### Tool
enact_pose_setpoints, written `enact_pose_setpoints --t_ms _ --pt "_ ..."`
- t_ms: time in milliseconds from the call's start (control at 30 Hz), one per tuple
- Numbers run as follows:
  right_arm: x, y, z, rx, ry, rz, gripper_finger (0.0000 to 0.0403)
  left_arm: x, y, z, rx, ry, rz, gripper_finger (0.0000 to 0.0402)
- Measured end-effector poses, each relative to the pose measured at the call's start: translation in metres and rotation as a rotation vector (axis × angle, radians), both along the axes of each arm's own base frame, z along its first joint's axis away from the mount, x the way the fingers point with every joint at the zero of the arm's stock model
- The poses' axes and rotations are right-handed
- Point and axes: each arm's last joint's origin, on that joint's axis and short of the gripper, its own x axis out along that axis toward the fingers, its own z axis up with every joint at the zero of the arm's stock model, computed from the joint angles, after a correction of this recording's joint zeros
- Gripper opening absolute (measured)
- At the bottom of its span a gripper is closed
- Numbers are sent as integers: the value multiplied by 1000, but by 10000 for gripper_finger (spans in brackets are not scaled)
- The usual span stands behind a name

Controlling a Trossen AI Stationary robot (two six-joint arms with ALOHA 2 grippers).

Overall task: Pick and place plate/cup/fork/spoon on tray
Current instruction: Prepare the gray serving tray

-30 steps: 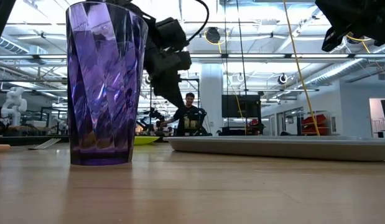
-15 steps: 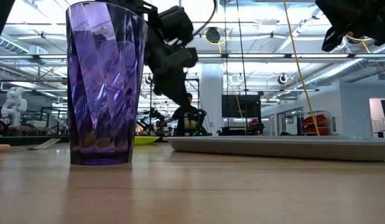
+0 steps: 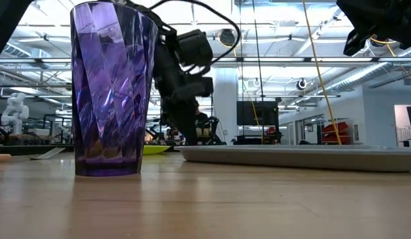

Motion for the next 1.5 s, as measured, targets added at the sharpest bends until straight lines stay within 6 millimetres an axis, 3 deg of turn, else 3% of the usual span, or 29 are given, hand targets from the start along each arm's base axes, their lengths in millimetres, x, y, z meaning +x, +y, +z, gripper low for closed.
enact_pose_setpoints --t_ms 367,667,833,1167,1500 --pt "1 0 -1 -8 15 -4 0 -1 3 4 102 19 15 32" --pt "1 0 -1 -8 14 -4 0 -2 1 -1 40 37 42 153" --pt "1 0 -1 -8 14 -5 0 1 -1 0 -35 4 52 185" --pt "1 0 -1 -8 15 -4 0 -2 -3 -4 22 28 82 185" --pt "1 0 -1 -8 15 -4 0 -7 -6 -12 59 54 91 120"
